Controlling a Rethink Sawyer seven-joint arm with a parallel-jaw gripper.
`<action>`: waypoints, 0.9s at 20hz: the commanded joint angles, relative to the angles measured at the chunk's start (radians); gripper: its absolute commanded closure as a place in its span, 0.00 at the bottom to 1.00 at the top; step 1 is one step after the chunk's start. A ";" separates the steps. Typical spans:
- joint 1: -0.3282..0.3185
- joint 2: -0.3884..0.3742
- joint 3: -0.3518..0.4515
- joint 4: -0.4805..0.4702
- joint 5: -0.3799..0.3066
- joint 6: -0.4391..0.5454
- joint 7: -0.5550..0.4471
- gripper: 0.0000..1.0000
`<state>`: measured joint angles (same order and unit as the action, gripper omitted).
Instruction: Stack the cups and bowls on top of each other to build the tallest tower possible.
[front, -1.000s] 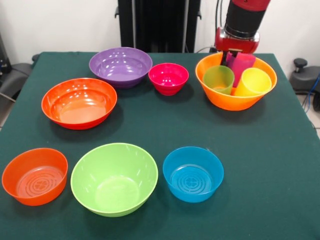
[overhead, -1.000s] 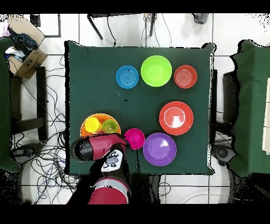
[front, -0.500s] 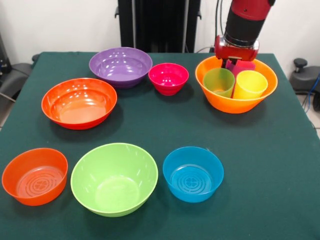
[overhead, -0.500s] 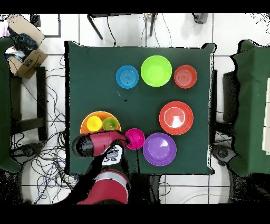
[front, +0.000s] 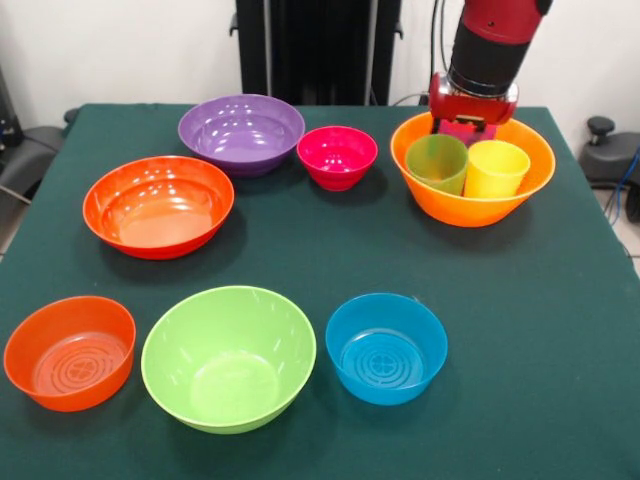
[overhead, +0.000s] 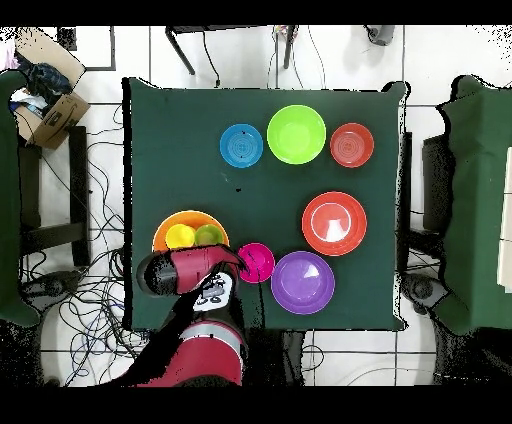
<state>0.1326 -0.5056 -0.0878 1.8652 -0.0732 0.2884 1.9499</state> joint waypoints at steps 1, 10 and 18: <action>-0.036 0.006 0.102 -0.078 0.047 0.070 0.101 0.00; -0.099 -0.124 0.192 0.008 0.056 0.146 0.060 0.00; -0.130 -0.198 0.233 0.035 0.049 0.207 0.043 0.00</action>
<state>0.0269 -0.6384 0.0133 1.8699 -0.0614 0.3804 1.9499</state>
